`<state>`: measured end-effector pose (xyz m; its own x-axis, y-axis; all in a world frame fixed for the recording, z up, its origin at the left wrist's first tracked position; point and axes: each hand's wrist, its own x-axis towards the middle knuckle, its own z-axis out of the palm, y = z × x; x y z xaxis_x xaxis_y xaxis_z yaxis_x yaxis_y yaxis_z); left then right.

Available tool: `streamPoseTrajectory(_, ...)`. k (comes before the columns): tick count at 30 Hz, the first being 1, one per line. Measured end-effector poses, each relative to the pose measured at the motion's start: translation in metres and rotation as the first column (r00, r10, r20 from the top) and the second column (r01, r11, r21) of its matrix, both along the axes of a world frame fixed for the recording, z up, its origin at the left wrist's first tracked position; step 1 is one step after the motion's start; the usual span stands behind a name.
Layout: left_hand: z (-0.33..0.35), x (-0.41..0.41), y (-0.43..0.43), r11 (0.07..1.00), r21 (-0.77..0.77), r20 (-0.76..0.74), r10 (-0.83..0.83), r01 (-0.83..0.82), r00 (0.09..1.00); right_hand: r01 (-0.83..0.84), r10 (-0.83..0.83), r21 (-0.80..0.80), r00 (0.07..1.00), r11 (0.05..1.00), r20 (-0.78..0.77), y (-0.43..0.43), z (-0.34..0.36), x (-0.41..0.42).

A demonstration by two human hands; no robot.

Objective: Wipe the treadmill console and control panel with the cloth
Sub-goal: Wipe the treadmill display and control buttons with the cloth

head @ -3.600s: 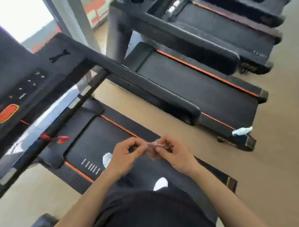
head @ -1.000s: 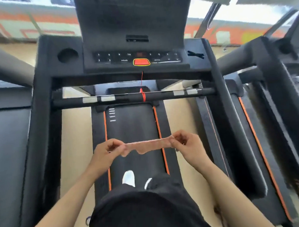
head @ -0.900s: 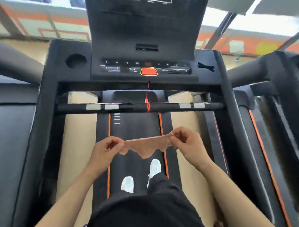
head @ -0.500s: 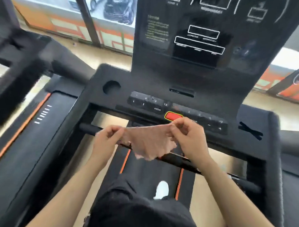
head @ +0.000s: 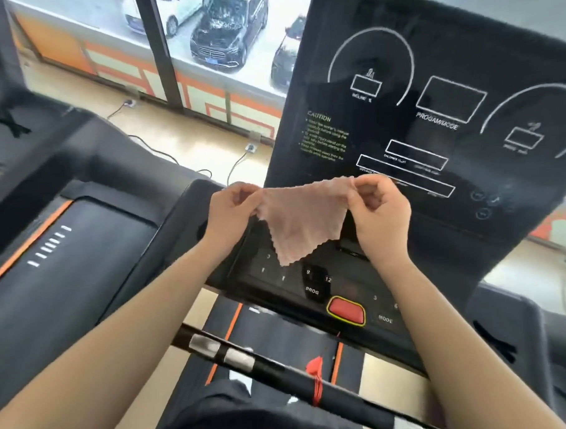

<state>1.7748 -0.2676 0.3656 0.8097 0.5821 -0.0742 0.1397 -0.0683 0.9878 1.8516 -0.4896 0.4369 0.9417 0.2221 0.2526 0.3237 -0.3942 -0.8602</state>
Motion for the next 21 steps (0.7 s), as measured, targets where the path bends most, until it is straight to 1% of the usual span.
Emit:
streamPoseTrajectory(3,0.0,0.036,0.016,0.998,-0.057,0.026,0.018,-0.017,0.999,0.063,-0.065,0.026,0.995,0.998,0.077,0.028,0.001,0.018)
streamPoseTrajectory(5,-0.003,0.054,0.022,0.993,-0.116,0.03,0.027,-0.023,0.999,0.071,-0.069,-0.009,0.986,0.997,0.15,0.044,-0.002,0.027)
streamPoseTrajectory(6,-0.006,0.061,0.025,0.991,-0.131,0.033,0.025,-0.02,0.999,0.049,-0.032,-0.073,0.974,0.996,0.226,0.051,-0.006,0.032)
streamPoseTrajectory(8,-0.012,0.071,0.027,0.99,-0.139,0.041,0.029,-0.023,0.999,-0.046,0.145,-0.279,0.926,0.959,0.348,0.063,-0.014,0.042)
streamPoseTrajectory(9,-0.015,0.075,0.028,0.989,-0.146,0.037,0.042,-0.037,0.998,-0.083,0.254,-0.414,0.891,0.906,0.377,0.068,-0.017,0.048)
streamPoseTrajectory(10,-0.018,0.077,0.029,0.986,-0.159,0.024,0.056,-0.051,0.998,-0.087,0.352,-0.552,0.848,0.829,0.396,0.072,-0.021,0.054)
streamPoseTrajectory(12,-0.022,0.08,0.03,0.976,-0.206,-0.008,0.069,-0.069,0.998,-0.03,0.511,-0.779,0.771,0.627,0.382,0.08,-0.027,0.063)
streamPoseTrajectory(13,-0.024,0.08,0.03,0.971,-0.227,-0.02,0.07,-0.073,0.997,0.001,0.573,-0.854,0.741,0.519,0.35,0.083,-0.031,0.067)
streamPoseTrajectory(14,-0.026,0.081,0.03,0.968,-0.241,-0.022,0.071,-0.074,0.997,0.025,0.623,-0.902,0.715,0.431,0.318,0.085,-0.034,0.07)
streamPoseTrajectory(15,-0.029,0.082,0.029,0.965,-0.25,-0.017,0.072,-0.074,0.997,0.048,0.66,-0.927,0.688,0.373,0.301,0.085,-0.037,0.074)
streamPoseTrajectory(19,-0.039,0.081,0.021,0.96,-0.259,-0.011,0.105,-0.105,0.994,0.124,0.751,-0.956,0.594,0.267,0.287,0.085,-0.043,0.09)
streamPoseTrajectory(21,-0.044,0.078,0.016,0.952,-0.275,-0.012,0.133,-0.131,0.991,0.152,0.792,-0.961,0.545,0.23,0.276,0.084,-0.044,0.099)
